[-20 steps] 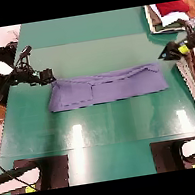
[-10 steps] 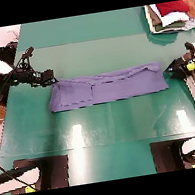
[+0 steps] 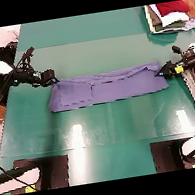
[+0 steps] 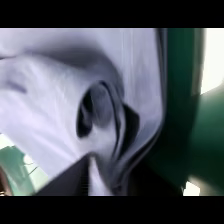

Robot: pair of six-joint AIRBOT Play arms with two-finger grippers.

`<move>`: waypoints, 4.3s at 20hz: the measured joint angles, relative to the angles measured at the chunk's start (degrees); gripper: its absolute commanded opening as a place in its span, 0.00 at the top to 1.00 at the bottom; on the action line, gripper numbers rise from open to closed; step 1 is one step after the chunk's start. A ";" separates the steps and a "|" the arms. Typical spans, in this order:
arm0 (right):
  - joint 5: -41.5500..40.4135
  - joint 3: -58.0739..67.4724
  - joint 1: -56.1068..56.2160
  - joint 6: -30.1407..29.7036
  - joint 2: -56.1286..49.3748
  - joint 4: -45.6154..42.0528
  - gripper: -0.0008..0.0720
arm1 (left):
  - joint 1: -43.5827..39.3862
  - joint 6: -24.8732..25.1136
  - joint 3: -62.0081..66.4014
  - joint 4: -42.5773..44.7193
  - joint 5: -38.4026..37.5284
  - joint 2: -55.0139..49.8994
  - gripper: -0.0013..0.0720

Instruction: Fold the shirts.

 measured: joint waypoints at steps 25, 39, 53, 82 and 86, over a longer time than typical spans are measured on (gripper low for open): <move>2.03 14.34 21.27 9.88 26.34 6.56 0.97 | -34.53 -1.88 27.17 -0.79 4.11 -31.08 0.95; 0.90 22.03 30.60 11.58 24.85 6.88 0.97 | -30.18 -1.88 27.63 2.47 1.20 -25.44 0.95; -27.21 22.23 62.12 5.46 5.79 7.74 0.23 | 0.70 -1.42 27.67 12.98 -4.96 -3.37 0.95; -21.44 -11.17 38.86 3.61 5.31 21.70 0.46 | -1.14 1.64 21.40 10.03 -7.82 -1.84 0.95; -21.00 -4.26 42.75 1.99 0.83 23.54 0.97 | -1.20 1.62 21.38 10.01 -7.87 -1.84 0.95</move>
